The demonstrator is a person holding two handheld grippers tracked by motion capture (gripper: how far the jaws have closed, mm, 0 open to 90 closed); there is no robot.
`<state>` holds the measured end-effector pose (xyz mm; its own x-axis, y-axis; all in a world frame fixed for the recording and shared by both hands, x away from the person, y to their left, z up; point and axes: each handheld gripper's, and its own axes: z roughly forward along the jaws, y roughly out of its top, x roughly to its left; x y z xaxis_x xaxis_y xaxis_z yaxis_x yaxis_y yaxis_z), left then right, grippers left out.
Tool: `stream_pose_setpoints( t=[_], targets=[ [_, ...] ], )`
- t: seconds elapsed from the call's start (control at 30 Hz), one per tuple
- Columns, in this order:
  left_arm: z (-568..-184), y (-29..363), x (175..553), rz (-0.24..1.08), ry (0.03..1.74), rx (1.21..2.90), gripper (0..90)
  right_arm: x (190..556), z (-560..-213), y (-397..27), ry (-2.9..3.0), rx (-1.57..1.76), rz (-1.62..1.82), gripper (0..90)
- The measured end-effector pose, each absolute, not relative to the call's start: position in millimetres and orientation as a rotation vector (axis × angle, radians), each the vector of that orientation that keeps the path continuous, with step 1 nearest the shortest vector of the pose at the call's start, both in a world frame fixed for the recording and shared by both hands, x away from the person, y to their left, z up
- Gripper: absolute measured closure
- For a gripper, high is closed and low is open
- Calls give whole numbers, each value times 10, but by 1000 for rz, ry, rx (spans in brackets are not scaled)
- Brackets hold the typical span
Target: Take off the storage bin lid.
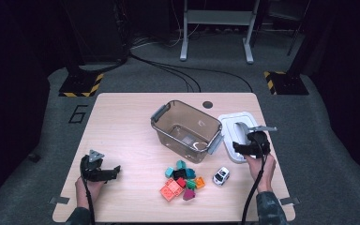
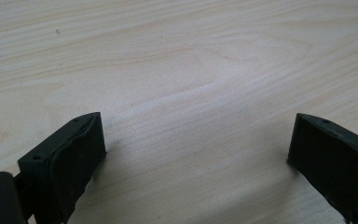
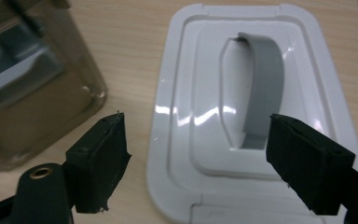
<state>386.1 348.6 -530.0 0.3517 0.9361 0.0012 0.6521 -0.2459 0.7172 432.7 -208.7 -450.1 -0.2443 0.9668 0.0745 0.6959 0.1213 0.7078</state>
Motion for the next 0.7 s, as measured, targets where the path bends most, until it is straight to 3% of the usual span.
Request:
stream_pose_setpoints(
  t=[0.37, 0.7],
  targets=[
    [-5301, 3486, 3861, 585, 1378, 1991, 37, 3938, -4631, -1669, 2051, 1581, 881, 137],
    [-5300, 3487, 3860, 585, 1377, 1992, 37, 3814, -4824, -1372, 2076, 1579, 850, 134]
  ],
)
